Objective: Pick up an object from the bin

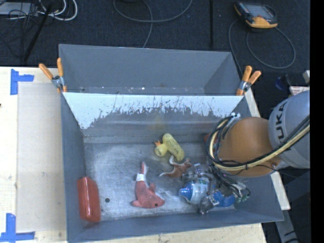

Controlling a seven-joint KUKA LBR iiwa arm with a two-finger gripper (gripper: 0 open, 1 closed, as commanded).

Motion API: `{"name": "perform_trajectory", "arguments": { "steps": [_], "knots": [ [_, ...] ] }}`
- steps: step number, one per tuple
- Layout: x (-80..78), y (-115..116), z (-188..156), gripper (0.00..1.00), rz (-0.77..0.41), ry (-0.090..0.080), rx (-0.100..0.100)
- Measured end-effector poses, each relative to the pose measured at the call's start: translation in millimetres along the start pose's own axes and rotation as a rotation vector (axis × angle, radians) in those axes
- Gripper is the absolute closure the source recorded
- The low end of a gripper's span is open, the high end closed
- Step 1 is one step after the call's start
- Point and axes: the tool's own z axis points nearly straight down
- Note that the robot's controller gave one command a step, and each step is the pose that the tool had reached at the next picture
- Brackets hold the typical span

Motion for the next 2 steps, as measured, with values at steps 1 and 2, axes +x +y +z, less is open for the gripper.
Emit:
{"name": "perform_trajectory", "arguments": {
  "steps": [1, 2],
  "knots": [
    [-2.3, 1.9, -1.7, 0.0, -0.009, 0.012, 0.001],
    [-3.4, 1.0, -1.9, 1.0, -0.003, 0.016, -0.001]
  ]
}}
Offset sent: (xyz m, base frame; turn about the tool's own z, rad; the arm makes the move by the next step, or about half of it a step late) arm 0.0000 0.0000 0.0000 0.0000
